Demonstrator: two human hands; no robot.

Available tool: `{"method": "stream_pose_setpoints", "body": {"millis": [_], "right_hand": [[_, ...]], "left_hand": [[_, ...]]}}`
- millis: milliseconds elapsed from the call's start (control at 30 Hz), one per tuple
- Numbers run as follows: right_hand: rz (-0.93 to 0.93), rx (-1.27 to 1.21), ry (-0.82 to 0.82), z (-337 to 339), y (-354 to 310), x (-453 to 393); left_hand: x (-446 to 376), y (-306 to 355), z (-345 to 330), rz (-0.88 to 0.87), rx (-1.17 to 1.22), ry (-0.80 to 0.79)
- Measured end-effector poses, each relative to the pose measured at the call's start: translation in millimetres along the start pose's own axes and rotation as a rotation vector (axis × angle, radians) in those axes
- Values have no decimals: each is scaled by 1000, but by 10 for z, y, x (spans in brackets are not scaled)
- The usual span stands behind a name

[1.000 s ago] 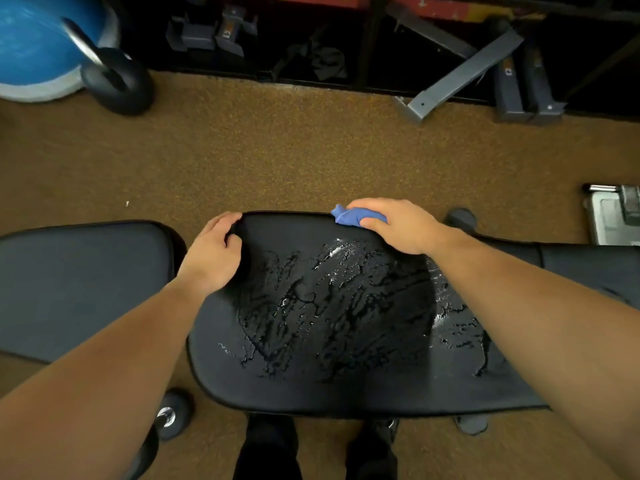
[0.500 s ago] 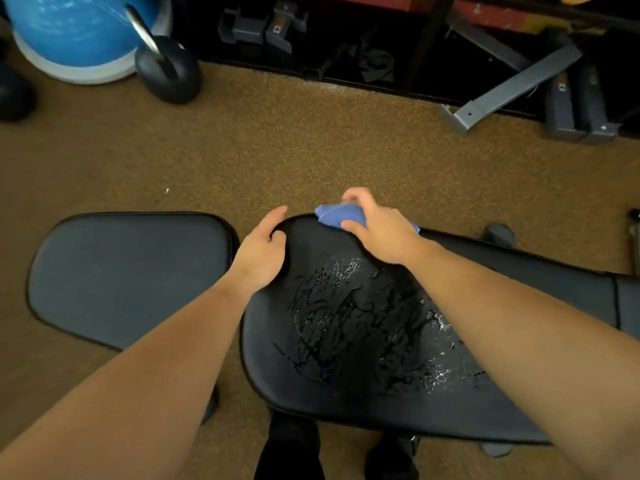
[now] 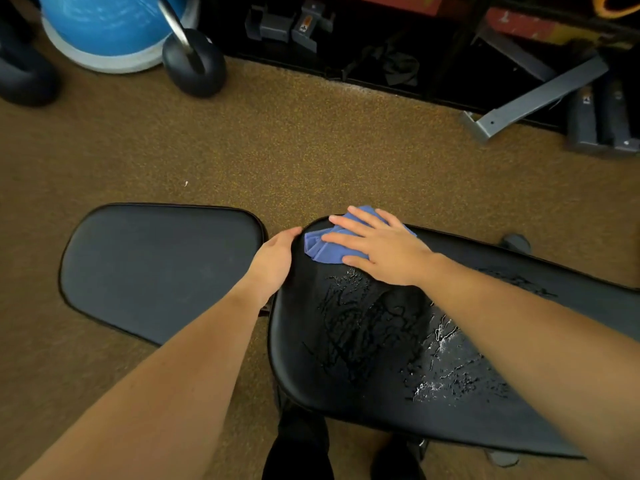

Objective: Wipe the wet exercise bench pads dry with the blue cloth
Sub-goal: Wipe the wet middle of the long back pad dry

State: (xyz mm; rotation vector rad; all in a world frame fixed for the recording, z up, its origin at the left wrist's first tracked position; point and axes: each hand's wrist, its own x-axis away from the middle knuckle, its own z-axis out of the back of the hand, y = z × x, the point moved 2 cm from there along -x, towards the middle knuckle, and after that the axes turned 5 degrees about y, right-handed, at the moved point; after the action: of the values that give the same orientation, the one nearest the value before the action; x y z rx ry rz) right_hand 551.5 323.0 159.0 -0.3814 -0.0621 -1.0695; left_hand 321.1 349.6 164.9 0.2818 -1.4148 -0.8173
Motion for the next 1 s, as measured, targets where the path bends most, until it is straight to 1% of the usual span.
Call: {"method": "stream_pose_setpoints", "body": {"millis": [67,167,233,300,333,400,500,533,567,633,667,733,800,933,967,1000], "right_hand": [[-76,-15,17,-2,8,-71],[-197,-143,14,48,8,-220],[-293,-303,22,128,52,-311],[-433,-508,94,228,88,-351],[-468,-579,136,265,95,-351],[-439,-645,212,360,44,-332],[-352,-820,279,508,-102,-316],[-330,-870,292,542,-131,-318],[-322,-907,291,573,-153,-320],[-380,-995,236,633,-161,-312],[-446,-1082,189,662,-153,-294],[-588,-1298,83,688,-111,-245],[-664,-1431,43,699,-32,-197],[-643,-1486,-122,729,-17,-120],[-642,-1483,-111,731,-20,-108],[-634,-1477,-52,732,-14,-104]], "left_hand": [[20,18,9,-7,-2,-20],[62,20,18,-55,-5,3],[96,33,11,-130,38,35],[115,44,37,-218,66,88],[116,61,63,-261,75,118],[112,107,109,-352,61,117],[118,238,62,-489,-100,-2],[134,293,31,-486,-88,-17],[161,360,6,-471,-21,-5],[193,490,4,-436,160,27],[208,541,10,-423,229,30],[223,617,25,-400,304,51],[227,674,35,-368,344,55],[240,789,-12,-355,361,31],[242,822,-24,-351,334,36],[248,858,-38,-351,306,42]]}}
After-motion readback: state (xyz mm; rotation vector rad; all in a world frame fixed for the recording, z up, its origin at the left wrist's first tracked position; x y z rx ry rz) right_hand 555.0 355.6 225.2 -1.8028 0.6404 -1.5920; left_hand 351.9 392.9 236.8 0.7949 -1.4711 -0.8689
